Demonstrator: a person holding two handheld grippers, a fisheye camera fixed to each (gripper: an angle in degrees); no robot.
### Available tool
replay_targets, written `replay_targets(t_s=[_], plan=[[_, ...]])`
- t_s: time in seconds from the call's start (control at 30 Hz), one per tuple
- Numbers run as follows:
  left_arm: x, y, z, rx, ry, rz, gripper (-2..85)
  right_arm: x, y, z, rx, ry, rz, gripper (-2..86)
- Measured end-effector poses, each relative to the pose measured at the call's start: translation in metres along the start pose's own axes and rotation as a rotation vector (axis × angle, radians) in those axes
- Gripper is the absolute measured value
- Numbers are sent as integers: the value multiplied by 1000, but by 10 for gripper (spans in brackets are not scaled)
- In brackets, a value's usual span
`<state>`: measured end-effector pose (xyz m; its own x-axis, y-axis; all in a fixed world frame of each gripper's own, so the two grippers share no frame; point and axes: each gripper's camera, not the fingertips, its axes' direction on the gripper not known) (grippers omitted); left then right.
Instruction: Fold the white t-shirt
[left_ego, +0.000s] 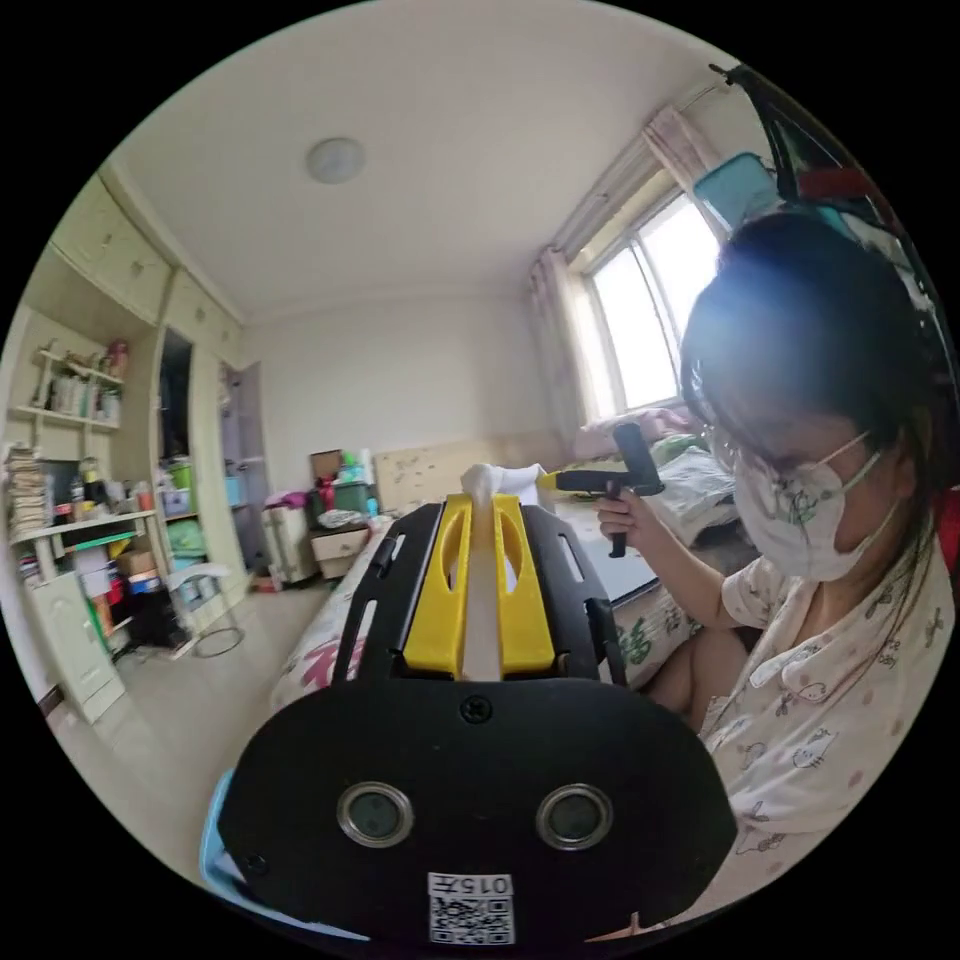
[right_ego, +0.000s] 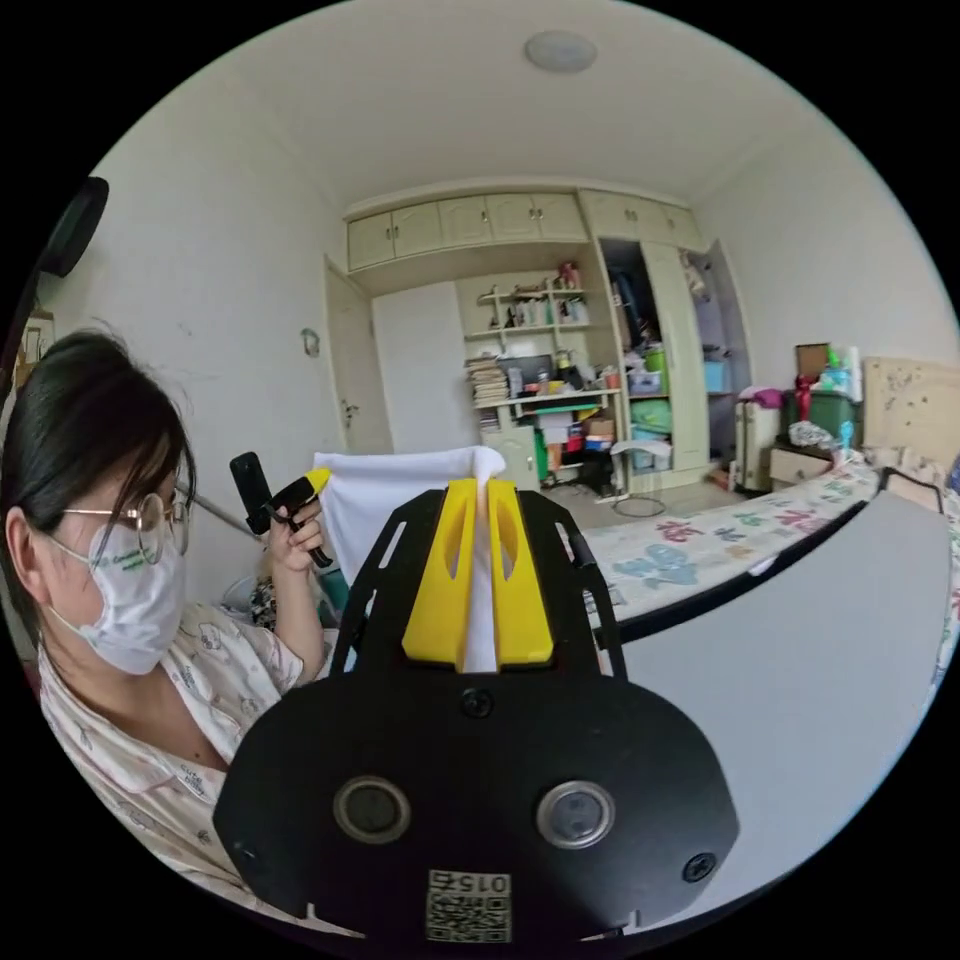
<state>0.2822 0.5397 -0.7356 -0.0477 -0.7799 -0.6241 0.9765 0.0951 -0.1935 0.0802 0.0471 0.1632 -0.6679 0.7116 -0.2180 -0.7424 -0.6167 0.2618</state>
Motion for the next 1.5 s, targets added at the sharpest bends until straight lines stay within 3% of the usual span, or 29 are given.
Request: replay_targets(t_s=[0.17, 0.27, 0.7, 1.0, 1.13, 1.3, 1.5], plan=[[26, 98, -41, -102, -259, -41, 15, 3, 92, 88, -155, -206, 32, 5], [29, 144, -43, -129, -313, -60, 14, 1, 140, 109, -222, -252, 32, 5], [-26, 239, 17, -226, -397, -156, 16, 16, 308, 97, -347, -201, -9, 5], [-126, 294, 77, -337, -585, -416, 33, 61, 407, 138, -445, -146, 14, 17], [-166, 323, 104, -419, -916, -572, 106, 68, 446, 171, -459, -105, -5, 76], [-167, 315, 118, -356, -953, -481, 106, 81, 485, 98, -405, -173, -52, 94], [-185, 315, 164, -341, -768, -476, 89, 113, 543, -41, -342, -60, -106, 77]])
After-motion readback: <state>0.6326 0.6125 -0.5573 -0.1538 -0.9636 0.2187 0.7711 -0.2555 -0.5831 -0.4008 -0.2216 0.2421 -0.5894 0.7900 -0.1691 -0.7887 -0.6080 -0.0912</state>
